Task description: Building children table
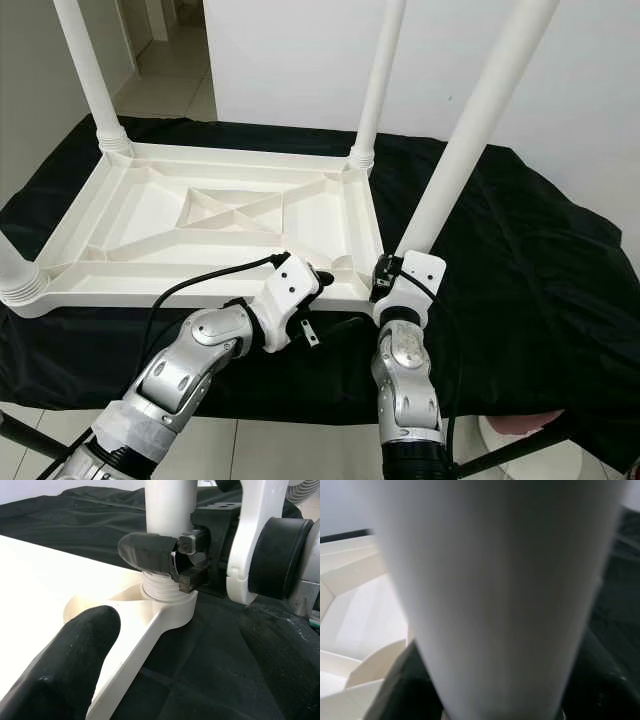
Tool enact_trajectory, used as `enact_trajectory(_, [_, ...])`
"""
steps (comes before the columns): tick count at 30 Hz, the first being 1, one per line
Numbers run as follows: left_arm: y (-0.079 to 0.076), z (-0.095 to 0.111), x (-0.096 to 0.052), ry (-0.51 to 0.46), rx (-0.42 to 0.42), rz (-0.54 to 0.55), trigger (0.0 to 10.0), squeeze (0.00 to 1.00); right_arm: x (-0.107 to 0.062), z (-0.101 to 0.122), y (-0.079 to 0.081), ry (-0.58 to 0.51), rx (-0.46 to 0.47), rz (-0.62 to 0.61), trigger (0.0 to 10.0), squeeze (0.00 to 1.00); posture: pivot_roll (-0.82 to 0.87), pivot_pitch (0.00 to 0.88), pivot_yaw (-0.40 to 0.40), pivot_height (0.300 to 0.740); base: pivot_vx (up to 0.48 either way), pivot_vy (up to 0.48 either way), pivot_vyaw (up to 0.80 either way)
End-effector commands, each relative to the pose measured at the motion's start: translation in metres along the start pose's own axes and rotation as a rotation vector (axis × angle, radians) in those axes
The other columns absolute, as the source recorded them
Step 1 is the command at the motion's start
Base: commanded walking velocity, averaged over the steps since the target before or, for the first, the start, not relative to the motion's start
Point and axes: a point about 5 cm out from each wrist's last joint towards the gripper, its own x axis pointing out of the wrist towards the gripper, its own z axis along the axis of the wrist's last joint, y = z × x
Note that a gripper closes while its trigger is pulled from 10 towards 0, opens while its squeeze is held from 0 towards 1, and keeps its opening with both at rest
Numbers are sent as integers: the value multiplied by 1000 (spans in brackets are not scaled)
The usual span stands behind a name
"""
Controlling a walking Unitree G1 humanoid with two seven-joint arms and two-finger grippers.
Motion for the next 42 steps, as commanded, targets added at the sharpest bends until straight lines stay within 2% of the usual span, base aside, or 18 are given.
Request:
enact_trajectory(1, [-1,0,2,7,13,17,10000,0,-8,-14,-3,62,25,-26,10000,1000,26,36,-42,740,0,0,0])
enact_trajectory(5, [-2,-1,2,6,13,15,10000,0,-6,-13,-2,54,15,47,10000,1000,25,35,-42,740,0,0,0])
enact_trajectory(9, [-2,-1,2,6,14,13,10000,0,-1,-12,-7,55,-6,95,10000,1000,25,35,-42,740,0,0,0])
enact_trajectory(13, [-2,-1,2,6,15,15,10000,0,6,-13,-16,68,-64,152,10000,1000,27,36,-41,740,0,0,0])
enact_trajectory(14, [-2,-1,2,6,15,16,10000,0,8,-12,-17,65,-83,176,10000,627,27,36,-41,740,0,0,0])
enact_trajectory(15, [-2,-1,2,7,15,15,10000,0,11,-10,-19,60,-92,213,10000,0,26,37,-39,740,0,0,0])
enact_trajectory(21, [-1,-1,1,9,16,14,10000,0,24,-1,-26,40,-152,348,10000,0,25,40,-36,740,0,0,0])
enact_trajectory(23, [-1,-1,1,9,16,15,10000,0,28,4,-25,20,-186,435,10000,0,24,41,-33,740,0,0,0])
enact_trajectory(28, [0,0,1,9,17,16,10000,0,31,5,-23,17,-216,505,10000,0,25,42,-34,740,0,0,0])
enact_trajectory(30, [0,0,2,9,20,17,10000,0,33,3,-16,33,-257,630,10000,0,26,43,-30,740,0,0,0])
enact_trajectory(35, [1,0,2,8,21,18,10000,0,35,-1,-11,60,-258,690,10000,0,26,43,-30,740,0,0,0])
enact_trajectory(36, [1,1,2,8,22,18,10000,0,35,-4,-10,69,-274,713,6196,0,29,46,-29,740,0,0,0])
enact_trajectory(37, [1,1,1,9,22,19,10000,0,35,-8,-10,90,-275,736,1490,0,29,46,-29,740,0,0,0])
enact_trajectory(38, [1,1,1,9,23,20,10000,0,35,-11,-10,103,-276,751,1490,0,29,46,-29,740,0,0,0])
enact_trajectory(39, [1,1,1,9,23,21,10000,0,35,-13,-10,111,-282,758,0,0,33,47,-31,740,0,0,0])
enact_trajectory(42, [2,1,1,10,24,24,10000,0,35,-16,-10,124,-279,769,0,0,33,47,-31,740,0,0,0])
